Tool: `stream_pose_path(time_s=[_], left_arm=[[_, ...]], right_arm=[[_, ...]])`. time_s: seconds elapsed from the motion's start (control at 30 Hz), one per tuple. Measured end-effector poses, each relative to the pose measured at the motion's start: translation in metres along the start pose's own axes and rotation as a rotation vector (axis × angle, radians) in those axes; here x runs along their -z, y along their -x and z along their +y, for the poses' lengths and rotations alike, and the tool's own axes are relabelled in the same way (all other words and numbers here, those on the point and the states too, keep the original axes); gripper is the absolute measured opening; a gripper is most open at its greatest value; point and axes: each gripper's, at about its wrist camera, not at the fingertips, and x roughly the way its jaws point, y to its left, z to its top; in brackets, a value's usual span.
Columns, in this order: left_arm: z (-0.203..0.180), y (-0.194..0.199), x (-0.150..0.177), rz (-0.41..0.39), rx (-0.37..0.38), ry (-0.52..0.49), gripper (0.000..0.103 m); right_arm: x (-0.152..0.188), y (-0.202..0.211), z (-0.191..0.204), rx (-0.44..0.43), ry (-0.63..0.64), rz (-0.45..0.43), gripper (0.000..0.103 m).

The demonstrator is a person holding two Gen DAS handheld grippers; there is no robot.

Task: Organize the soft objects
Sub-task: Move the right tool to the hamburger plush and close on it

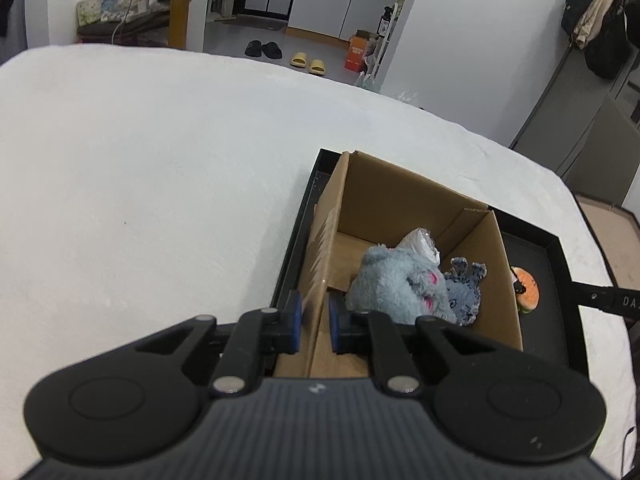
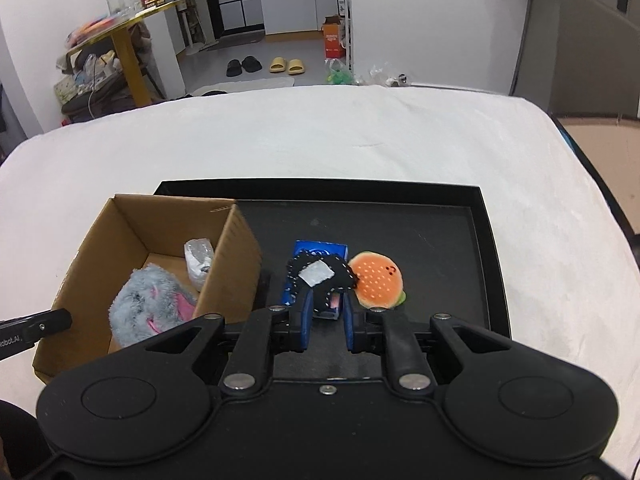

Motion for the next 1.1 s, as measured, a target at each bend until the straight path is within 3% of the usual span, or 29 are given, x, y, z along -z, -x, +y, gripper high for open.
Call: stream_pose_path(time_s=[0.1, 0.13, 0.27, 0.5, 0.8, 1.1], left_arm=[[-0.008, 0.0, -0.001, -0.001, -0.032, -0.026, 0.017], [-0.01, 0.001, -0.002, -0.003, -0.04, -0.036, 0.018], [-0.022, 0.003, -0.001, -0.009, -0.068, -0.091, 0.04], [-0.036, 0.003, -0.011, -0.013, -0.105, -0.141, 0.055], [-0.046, -0.017, -0.015, 0.01, -0.147, -0.149, 0.057], [-0.059, -0.028, -0.014, 0.011, -0.181, -0.199, 0.058]], right_arm=[[0.001, -0.004, -0.008, -0.022, -0.005, -0.002, 0.034], [0.002, -0.005, -0.01, -0.029, -0.003, -0.004, 0.035], [0.003, -0.015, -0.023, -0.053, -0.023, 0.004, 0.036], [0.007, -0.039, -0.042, -0.104, -0.07, 0.005, 0.042], [0.009, -0.07, -0.075, -0.111, -0.168, 0.021, 0.042], [0.011, -0.098, -0.083, -0.155, -0.214, 0.067, 0.041]])
